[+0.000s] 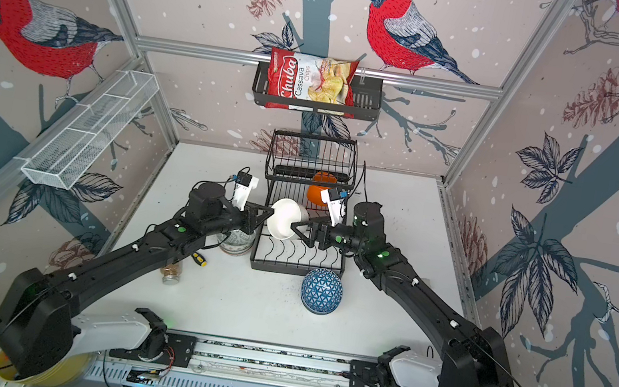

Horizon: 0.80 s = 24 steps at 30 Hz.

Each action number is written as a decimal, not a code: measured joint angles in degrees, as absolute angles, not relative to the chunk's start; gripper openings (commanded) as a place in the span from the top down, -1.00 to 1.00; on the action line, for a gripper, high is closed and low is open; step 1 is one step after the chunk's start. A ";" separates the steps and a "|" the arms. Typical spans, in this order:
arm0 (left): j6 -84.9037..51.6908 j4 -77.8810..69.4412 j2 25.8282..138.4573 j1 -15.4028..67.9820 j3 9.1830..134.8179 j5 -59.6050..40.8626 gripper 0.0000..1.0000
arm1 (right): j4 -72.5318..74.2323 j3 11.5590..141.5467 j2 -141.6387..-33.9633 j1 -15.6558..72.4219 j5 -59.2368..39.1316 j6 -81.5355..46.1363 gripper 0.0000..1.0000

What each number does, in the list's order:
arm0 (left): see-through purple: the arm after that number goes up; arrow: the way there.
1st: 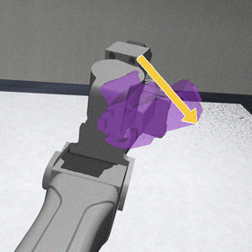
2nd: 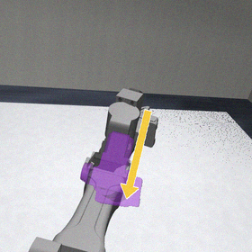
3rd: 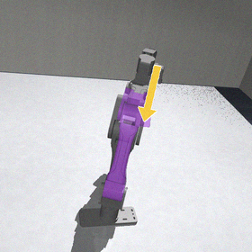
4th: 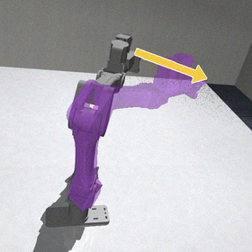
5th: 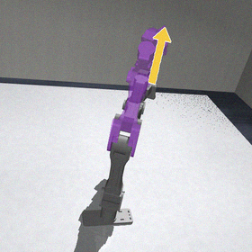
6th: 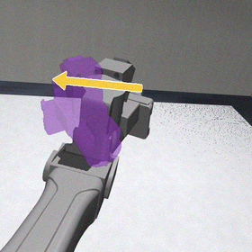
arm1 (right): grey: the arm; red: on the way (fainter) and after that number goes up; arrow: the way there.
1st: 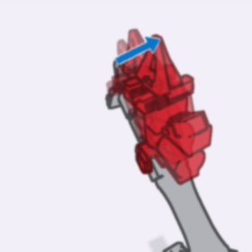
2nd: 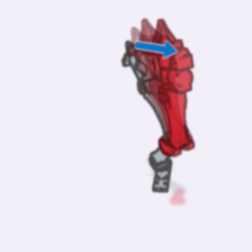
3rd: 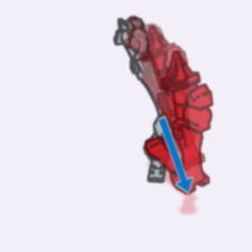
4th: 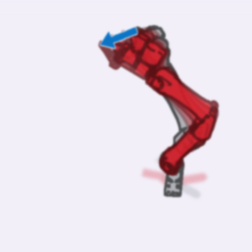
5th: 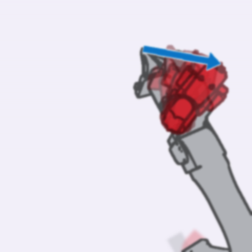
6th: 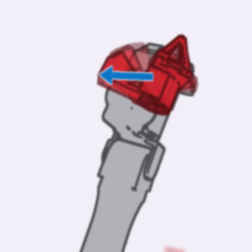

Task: Load the bowls into the dish rack
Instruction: 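Grasp the white bowl rim with the right gripper beside the left gripper, then open the left gripper and pull back while the right gripper moves the bowl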

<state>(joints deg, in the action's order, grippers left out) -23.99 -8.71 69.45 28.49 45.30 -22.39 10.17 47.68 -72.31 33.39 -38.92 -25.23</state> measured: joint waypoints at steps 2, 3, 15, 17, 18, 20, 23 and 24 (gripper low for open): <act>-23.97 -8.71 69.47 28.51 45.21 -22.37 1.00 | 10.22 47.99 -73.28 33.56 -38.94 -25.45 -0.49; -23.97 -8.71 69.52 28.56 45.17 -22.37 1.00 | 10.24 48.12 -73.63 33.74 -38.94 -25.47 -0.47; -23.09 -8.73 69.43 28.53 45.12 -22.20 1.00 | 10.24 49.19 -75.33 34.52 -38.00 -27.29 -0.05; -22.61 -8.73 69.41 28.53 45.12 -22.04 1.00 | 10.24 49.21 -75.33 34.59 -37.60 -27.40 -0.02; -22.46 -8.73 69.38 28.53 45.10 -22.00 1.00 | 10.24 49.21 -75.33 34.59 -37.50 -27.40 0.01; -22.39 -8.73 69.34 28.53 45.10 -21.96 1.00 | 10.24 49.23 -75.31 34.65 -37.45 -27.38 0.04; -22.22 -8.73 69.30 28.53 45.08 -21.85 1.00 | 10.22 49.30 -75.26 34.81 -37.15 -27.38 0.09; -22.22 -8.73 69.28 28.53 45.08 -21.80 1.00 | 10.17 49.39 -75.26 34.85 -37.04 -27.38 0.11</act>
<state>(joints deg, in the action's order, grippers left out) -22.22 -8.73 69.28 28.53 45.08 -21.80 10.17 49.39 -75.26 34.85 -37.04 -27.38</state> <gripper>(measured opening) 0.067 0.549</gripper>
